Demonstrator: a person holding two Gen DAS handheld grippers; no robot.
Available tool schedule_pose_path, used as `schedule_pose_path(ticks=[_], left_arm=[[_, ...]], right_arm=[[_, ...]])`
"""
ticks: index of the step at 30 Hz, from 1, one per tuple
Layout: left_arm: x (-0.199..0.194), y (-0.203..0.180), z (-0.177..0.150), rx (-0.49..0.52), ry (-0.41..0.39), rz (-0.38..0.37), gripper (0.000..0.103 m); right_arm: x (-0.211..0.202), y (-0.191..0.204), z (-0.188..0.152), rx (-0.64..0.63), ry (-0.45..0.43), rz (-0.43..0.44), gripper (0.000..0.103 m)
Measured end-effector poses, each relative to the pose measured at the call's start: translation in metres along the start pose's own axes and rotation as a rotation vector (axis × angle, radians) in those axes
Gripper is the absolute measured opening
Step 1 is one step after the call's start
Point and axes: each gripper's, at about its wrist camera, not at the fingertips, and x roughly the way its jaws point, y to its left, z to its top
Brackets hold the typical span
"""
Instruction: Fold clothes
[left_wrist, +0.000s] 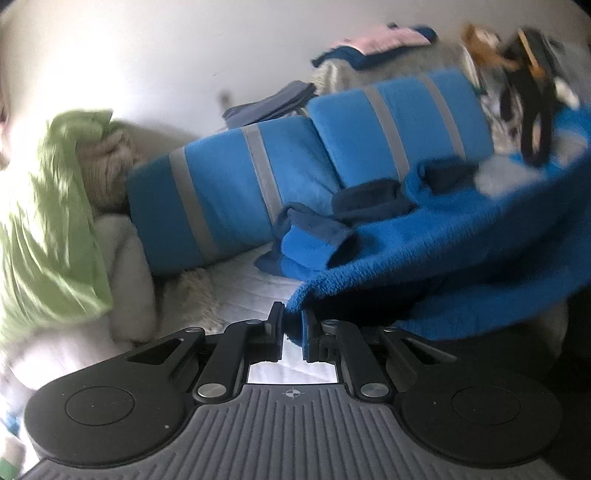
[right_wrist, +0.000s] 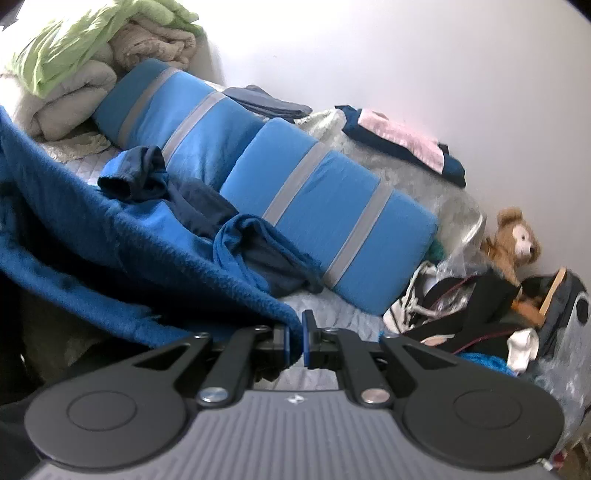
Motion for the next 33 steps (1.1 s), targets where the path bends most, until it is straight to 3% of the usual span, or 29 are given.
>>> schedule_pose_path(ticks=[6,9,11,12,15,17,33], left_arm=[[0.008,-0.001,-0.009,-0.074,0.02,-0.018,0.013],[0.012,-0.001,-0.013,-0.109,0.033,-0.031,0.023],[0.013,-0.003,-0.013,-0.098,0.042,-0.035,0.037],[0.012,-0.003,-0.011,-0.081,0.042,-0.033,0.038],[0.009,-0.004,-0.006,-0.03,0.04,-0.03,0.037],[0.008,-0.005,-0.002,0.004,0.039,-0.028,0.017],[-0.009,-0.009,0.031,0.29,0.01,-0.001,0.016]], right_arm=[[0.002,0.0,0.001,-0.025,0.005,0.007,0.007],[0.003,0.001,-0.002,-0.016,0.011,0.01,0.007],[0.004,0.001,-0.003,-0.008,0.016,0.011,0.007],[0.004,0.0,-0.004,-0.004,0.018,0.012,0.007],[0.005,0.0,-0.005,-0.001,0.02,0.012,0.007],[0.006,0.0,-0.005,-0.003,0.022,0.011,0.007],[0.009,-0.02,0.009,-0.132,0.043,0.023,0.011]])
